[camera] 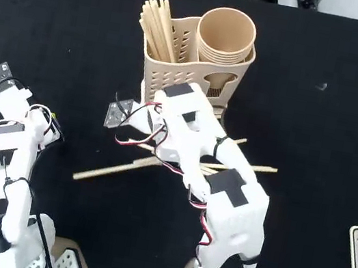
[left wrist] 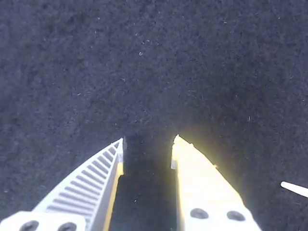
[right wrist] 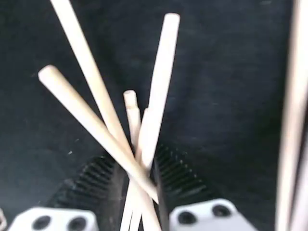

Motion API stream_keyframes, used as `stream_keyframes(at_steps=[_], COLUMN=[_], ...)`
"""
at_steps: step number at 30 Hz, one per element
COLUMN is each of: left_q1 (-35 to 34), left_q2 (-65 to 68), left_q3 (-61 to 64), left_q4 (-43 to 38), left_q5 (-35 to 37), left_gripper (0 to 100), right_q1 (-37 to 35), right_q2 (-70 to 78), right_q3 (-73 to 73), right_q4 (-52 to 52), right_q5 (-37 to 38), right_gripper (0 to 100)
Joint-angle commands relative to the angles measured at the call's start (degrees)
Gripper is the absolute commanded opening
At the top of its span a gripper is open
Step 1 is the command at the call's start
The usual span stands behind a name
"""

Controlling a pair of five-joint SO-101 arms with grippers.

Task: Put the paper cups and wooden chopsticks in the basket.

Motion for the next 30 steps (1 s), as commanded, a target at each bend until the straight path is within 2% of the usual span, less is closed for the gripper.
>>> stream_keyframes(at_steps=[1, 4, 7, 11, 19, 26, 30], left_q1=[-0.1, -0.1, -0.1, -0.1, -0.3, -1.6, -5.4], left_q2=[-0.1, -0.1, -0.1, -0.1, -0.1, -0.1, -0.1], left_q3=[-3.1, -3.6, -3.6, -3.6, -3.6, -3.6, -3.6], left_q4=[-0.5, -0.4, -0.4, -0.4, -0.4, -0.4, -0.4], left_q5=[0.4, 0.4, 0.4, 0.4, 0.4, 0.5, 5.3], left_gripper=[17, 17, 17, 17, 17, 17, 17], right_q1=[-1.2, -3.1, -5.5, -7.7, -7.6, -7.6, -7.8], right_q2=[-0.4, -0.4, -0.4, -0.4, 0.1, 0.2, 2.2], right_q3=[-4.5, -4.5, -4.7, -6.3, -7.6, -6.9, -7.4], right_q4=[0.9, 0.9, 0.6, -0.4, -8.5, -13.8, -14.4], right_q5=[-2.2, -2.2, -2.3, -2.4, -2.5, -6.0, -5.8], right_gripper=[6.2, 16.3, 21.8, 21.9, 22.3, 22.3, 22.4])
